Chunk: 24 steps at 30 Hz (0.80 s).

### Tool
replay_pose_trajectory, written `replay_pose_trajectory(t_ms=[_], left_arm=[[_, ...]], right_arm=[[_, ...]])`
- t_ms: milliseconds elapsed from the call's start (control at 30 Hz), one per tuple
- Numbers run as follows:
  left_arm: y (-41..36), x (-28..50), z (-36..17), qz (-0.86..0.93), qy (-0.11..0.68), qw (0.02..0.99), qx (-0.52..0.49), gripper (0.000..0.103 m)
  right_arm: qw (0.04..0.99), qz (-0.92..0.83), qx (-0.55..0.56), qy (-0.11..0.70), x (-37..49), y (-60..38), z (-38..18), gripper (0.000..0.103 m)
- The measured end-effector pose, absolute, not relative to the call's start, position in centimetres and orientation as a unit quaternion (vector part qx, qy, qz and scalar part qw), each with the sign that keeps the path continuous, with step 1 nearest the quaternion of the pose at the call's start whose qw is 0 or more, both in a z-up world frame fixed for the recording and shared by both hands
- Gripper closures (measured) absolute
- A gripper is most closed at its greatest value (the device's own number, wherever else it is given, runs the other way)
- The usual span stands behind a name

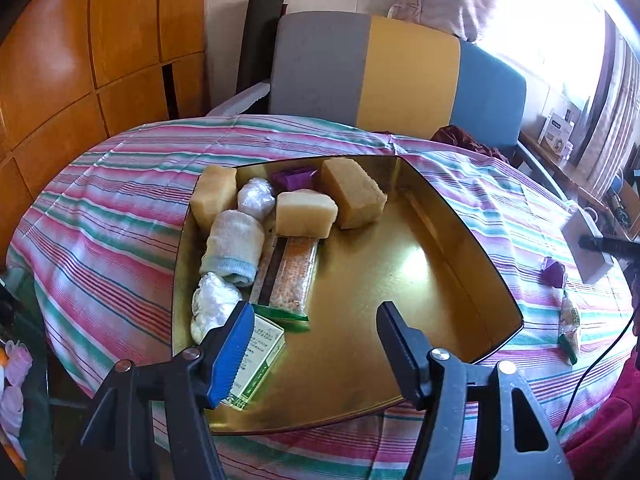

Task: Organize objects
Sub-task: 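Carry the white box into the gold tray and open the right gripper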

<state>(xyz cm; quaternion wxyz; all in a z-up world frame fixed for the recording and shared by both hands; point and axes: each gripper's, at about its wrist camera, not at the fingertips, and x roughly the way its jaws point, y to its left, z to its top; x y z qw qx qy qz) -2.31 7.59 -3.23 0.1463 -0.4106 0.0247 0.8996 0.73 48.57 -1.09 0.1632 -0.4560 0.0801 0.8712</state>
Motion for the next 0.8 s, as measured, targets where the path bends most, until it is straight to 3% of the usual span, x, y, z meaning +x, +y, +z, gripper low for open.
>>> replay_pose_trajectory(t_ms=[400, 800], left_arm=[[3.9, -2.8, -3.9, 0.899, -0.009, 0.123, -0.421, 0.042], [2.2, -3.8, -5.1, 0.889, -0.038, 0.115, -0.442, 0.042]], right_arm=[[-0.01, 0.894, -0.446, 0.031, -8.8, 30.2, 2.1, 0.051], [0.006, 0.867, -0.499, -0.014, -17.7, 25.0, -2.7, 0.051]])
